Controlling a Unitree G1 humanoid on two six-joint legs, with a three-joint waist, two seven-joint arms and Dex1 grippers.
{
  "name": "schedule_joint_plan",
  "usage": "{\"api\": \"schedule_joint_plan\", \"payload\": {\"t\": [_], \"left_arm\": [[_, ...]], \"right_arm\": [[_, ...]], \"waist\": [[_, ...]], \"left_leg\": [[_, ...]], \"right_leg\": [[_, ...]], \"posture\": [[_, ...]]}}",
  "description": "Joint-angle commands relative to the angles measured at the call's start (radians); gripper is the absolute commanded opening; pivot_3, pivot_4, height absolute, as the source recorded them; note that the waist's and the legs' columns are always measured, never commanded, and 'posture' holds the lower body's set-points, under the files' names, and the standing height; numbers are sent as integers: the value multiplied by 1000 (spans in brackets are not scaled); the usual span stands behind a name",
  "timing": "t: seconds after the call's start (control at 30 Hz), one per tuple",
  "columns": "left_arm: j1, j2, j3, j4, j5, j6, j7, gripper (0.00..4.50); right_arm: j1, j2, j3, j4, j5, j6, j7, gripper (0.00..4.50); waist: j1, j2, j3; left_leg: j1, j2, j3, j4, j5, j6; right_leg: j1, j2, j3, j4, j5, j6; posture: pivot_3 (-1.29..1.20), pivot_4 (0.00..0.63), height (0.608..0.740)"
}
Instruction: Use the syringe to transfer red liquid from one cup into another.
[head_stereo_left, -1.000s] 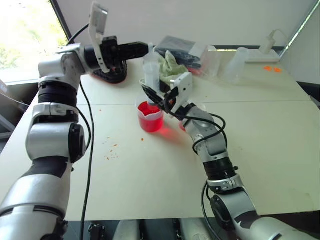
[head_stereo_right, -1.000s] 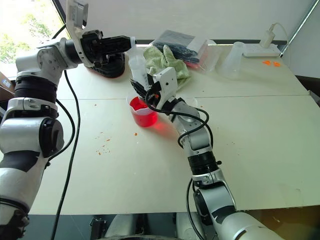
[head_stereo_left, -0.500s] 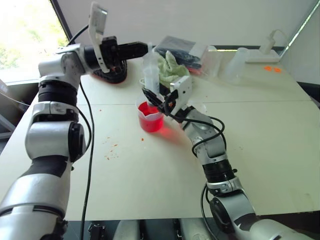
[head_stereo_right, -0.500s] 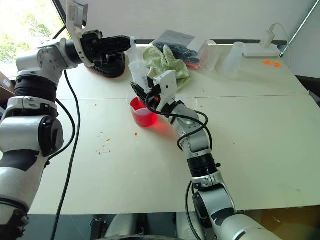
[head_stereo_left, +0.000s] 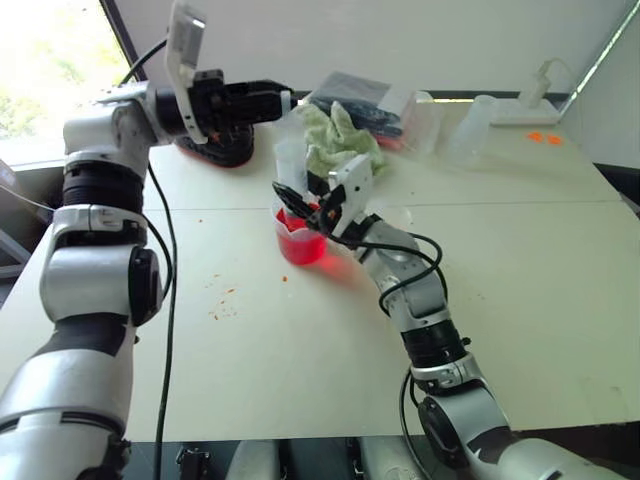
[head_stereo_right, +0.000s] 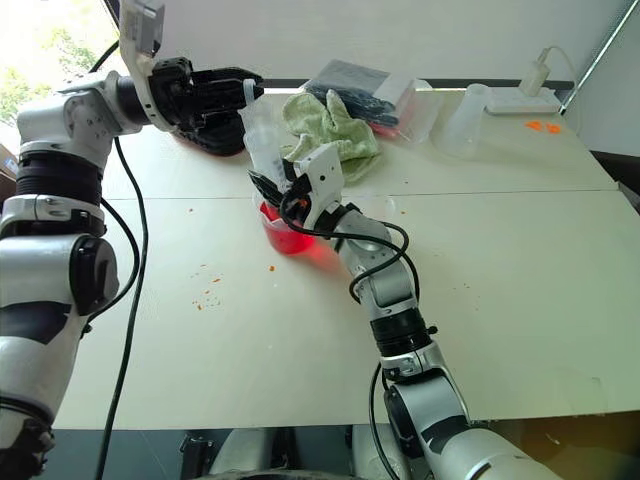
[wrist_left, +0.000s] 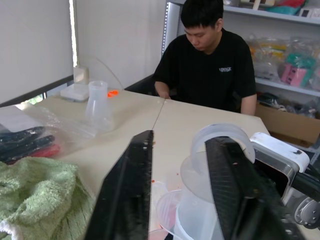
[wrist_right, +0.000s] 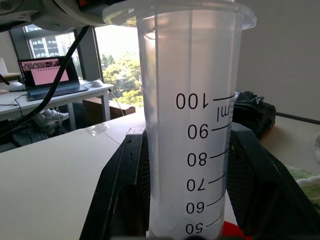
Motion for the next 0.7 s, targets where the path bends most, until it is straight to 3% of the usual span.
{"api": "schedule_joint_plan", "payload": {"t": [0.03, 0.3, 0.7], "left_arm": [[-17, 11, 30, -74, -38, -8, -18, 3681], [-4, 37, 35, -90, -44, 4, -26, 3681], [111, 158, 16, -194, -32, 41, -37, 3681]], "right_arm": [[-4, 0, 37, -32, -8, 1, 22, 1422], [-27, -11, 22, -24, -6, -1, 23, 1422], [-94, -35, -31, 40, 2, -31, 15, 1422]], "waist": [[0, 0, 0], [-1, 0, 0], [-10, 0, 0]], "left_leg": [[0, 0, 0, 0, 0, 0], [0, 0, 0, 0, 0, 0], [0, 0, -1, 0, 0, 0]], "right_leg": [[0, 0, 0, 0, 0, 0], [0, 0, 0, 0, 0, 0], [0, 0, 0, 2, 0, 0]], "posture": [[0, 150, 711], [0, 150, 711], [0, 150, 711]]}}
